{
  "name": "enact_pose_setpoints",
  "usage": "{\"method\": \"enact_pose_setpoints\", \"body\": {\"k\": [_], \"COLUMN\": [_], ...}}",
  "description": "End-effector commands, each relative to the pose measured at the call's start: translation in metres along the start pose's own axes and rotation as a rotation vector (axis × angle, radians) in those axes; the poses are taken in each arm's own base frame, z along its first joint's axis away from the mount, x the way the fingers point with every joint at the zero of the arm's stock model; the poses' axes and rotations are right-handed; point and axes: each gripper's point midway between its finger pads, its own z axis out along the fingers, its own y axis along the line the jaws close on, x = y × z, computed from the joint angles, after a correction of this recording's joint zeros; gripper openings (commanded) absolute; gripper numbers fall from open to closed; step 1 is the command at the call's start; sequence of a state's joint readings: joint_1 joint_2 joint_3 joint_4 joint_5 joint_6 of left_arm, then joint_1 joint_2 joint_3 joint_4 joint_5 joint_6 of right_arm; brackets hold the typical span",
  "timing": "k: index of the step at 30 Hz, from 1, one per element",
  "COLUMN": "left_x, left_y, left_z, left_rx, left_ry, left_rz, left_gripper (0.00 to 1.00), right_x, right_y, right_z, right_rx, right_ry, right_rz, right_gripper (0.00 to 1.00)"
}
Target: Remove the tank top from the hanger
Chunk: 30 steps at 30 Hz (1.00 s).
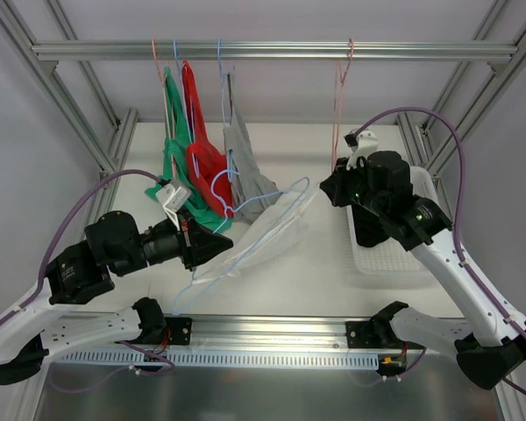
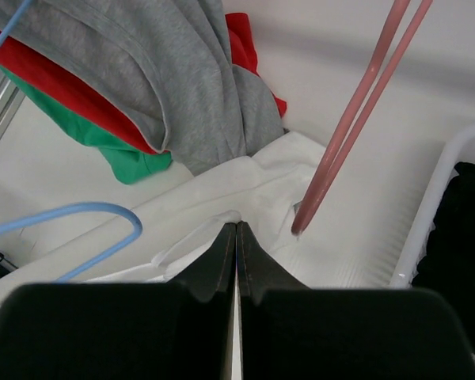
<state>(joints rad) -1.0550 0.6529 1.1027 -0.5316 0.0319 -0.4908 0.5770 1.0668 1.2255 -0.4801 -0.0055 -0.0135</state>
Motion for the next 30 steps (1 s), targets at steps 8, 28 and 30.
{"method": "enact_pose_setpoints", "body": {"k": [8, 28, 30], "left_x": [-0.118, -0.167, -0.162], "left_y": [-0.094, -0.016, -0.011], "left_z": [0.045, 0.06, 0.06], "left_rx": [0.4, -0.075, -0.081], "left_ry": [-0.509, -1.137, -1.17], "left_rz": [0.313, 0.386, 0.394], "left_gripper": [0.0, 0.0, 0.0], "right_x": [-0.002, 0.116, 0.13], "right_y": [0.057, 0.05, 0.048], "right_z": [-0.102, -0.064, -0.053], "right_rx": [-0.361, -0.364, -0.341], "right_ry": [-0.15, 0.183, 0.222], "right_rz": [0.06, 0.082, 0.084], "right_gripper": [0.01, 0.0, 0.0]}}
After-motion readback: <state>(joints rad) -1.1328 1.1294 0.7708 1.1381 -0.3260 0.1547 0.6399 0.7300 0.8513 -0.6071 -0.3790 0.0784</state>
